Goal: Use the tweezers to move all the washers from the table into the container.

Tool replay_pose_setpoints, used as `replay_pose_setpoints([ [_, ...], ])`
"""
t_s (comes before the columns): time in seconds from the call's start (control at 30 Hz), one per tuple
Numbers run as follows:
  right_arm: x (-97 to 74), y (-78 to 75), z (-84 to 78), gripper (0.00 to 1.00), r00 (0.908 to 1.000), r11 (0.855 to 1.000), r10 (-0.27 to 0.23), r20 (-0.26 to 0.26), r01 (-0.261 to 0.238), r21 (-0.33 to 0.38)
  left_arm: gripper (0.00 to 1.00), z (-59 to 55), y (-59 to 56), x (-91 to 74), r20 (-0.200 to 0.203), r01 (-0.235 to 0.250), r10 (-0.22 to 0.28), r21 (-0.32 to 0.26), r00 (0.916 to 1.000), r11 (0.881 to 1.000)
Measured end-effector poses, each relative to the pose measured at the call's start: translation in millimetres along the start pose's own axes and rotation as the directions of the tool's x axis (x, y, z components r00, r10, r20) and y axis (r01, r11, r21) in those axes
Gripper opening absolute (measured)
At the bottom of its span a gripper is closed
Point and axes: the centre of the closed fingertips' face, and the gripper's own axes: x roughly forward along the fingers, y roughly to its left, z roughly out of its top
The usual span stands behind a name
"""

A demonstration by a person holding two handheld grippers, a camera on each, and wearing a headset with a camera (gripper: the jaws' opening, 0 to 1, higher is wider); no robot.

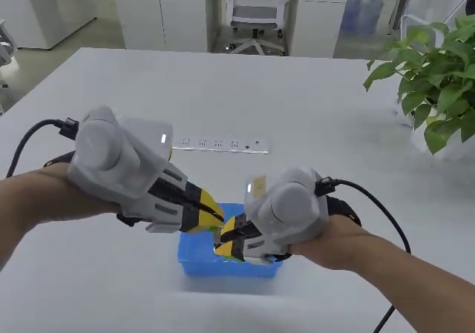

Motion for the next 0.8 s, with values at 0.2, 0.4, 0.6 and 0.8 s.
replay_pose_setpoints([
  [0.2, 2.2, -9.2, -4.7, 0.1, 1.0, 1.0, -0.004, -0.005, 0.004, 0.004, 0.05, -2.9, 8.9, 4.7, 0.003, 0.001, -0.001, 0.001, 1.0, 1.0],
  [0.4, 7.3, -16.0, -13.2, 0.1, 0.9999, 1.0, 0.001, -0.013, -0.001, 0.012, 0.05, -9.6, 16.4, 12.8, 0.003, 0.004, -0.004, -0.006, 1.0, 1.0],
  [0.6, 13.9, -22.4, -23.5, 0.1, 0.9998, 1.0, 0.006, -0.019, -0.006, 0.027, 0.05, -16.9, 22.9, 20.7, 0.001, 0.012, -0.012, -0.014, 0.9999, 1.0],
  [0.8, 21.7, -26.2, -32.7, 0.1, 0.9995, 0.999, 0.019, -0.024, -0.018, 0.042, 0.05, -25.6, 27.6, 29.0, -0.004, 0.018, -0.018, -0.025, 0.9998, 1.0],
])
